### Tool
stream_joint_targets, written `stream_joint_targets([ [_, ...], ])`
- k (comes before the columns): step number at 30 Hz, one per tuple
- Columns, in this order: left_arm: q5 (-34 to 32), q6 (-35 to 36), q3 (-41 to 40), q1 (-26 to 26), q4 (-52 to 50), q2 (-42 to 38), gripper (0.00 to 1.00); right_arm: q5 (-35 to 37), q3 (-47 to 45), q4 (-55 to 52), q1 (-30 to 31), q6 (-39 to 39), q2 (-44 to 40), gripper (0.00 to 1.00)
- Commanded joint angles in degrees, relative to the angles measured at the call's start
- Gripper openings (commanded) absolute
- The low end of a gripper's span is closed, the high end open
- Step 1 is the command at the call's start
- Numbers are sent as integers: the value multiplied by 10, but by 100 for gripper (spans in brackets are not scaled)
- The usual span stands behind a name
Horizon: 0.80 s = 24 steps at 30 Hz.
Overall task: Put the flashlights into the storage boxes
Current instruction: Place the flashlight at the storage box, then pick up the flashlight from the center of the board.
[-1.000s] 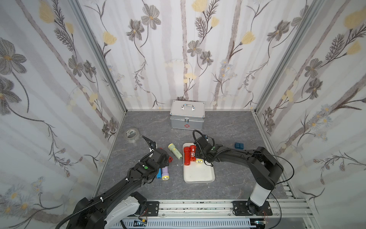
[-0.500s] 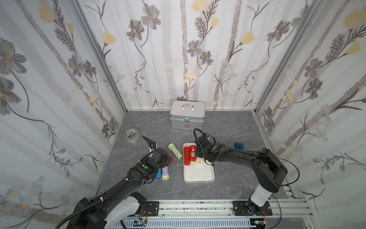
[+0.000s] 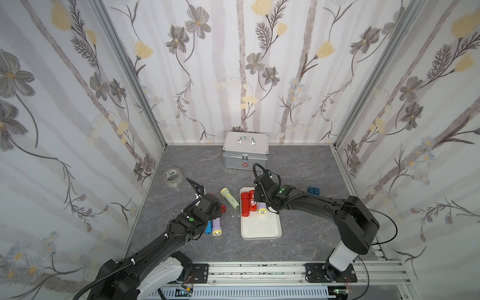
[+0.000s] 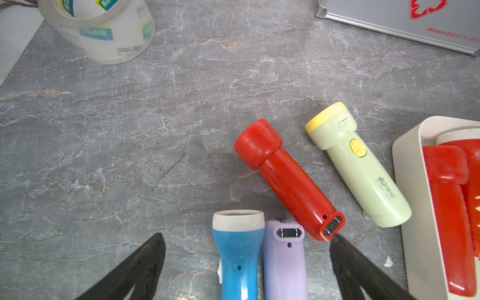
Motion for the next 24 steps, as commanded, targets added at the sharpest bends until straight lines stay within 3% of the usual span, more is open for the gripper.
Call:
stream_joint_targets([
  [1,3,-14,2,14,-2,-4,100,-20,8,26,5,-16,-8,48],
  [10,137,-52,-35,202,-4,-49,100,-84,108,51,49,-79,59,49],
  [24,151,-52,-45,219,-2,-65,100,-81,302,-36,70,-165,227,52],
])
